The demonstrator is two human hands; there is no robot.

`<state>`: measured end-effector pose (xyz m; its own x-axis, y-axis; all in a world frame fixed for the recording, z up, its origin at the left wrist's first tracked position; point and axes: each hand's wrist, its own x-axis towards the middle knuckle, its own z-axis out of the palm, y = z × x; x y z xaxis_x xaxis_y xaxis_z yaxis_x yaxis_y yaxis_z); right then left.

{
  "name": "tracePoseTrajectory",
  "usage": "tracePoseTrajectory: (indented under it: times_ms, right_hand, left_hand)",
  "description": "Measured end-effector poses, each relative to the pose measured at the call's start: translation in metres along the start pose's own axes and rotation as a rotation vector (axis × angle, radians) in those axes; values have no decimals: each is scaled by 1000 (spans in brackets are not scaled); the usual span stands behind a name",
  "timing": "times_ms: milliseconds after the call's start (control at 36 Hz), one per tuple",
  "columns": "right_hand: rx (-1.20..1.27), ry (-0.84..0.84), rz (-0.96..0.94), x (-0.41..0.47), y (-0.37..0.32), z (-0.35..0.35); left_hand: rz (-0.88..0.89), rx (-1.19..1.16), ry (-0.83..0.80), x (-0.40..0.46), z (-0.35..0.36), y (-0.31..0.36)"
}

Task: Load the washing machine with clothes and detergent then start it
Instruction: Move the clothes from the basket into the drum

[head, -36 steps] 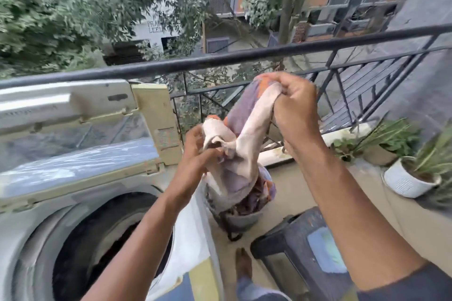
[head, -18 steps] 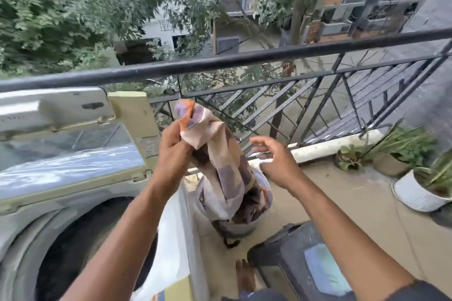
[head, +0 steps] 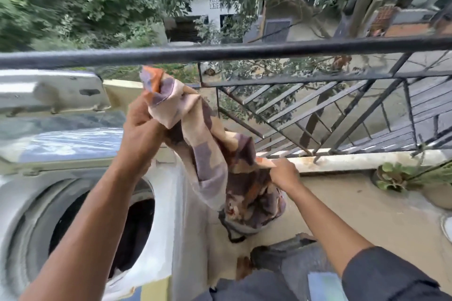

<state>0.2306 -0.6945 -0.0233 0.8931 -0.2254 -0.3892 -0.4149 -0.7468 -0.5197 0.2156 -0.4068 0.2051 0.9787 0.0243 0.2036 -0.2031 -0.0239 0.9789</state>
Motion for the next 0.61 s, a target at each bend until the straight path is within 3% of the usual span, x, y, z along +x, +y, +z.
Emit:
tracePoseTrajectory:
  times_ms: [83,222,306,389,472,611]
  right_hand:
    - [107,76,-28,1,-18,-28]
    - [413,209,-266,-25,-78,-91]
    - [533,239,-409,-47,-116,-127]
    - [604,231,-568,-72,-149,-155]
    - [680,149,-693,-93,-172,-162]
    - [646,126,-730,-97,-188,-143]
  left_hand:
    - [-38,127,25,5,-7,-28]
    - [-106,244,25,1,5,-57]
    - [-149,316,-47,0,11,-65]
    - [-182,201,-173,-4,19,-58]
    - [-102,184,-332,-6,32,-49]
    - [-38,124,-185,-7,50,-51]
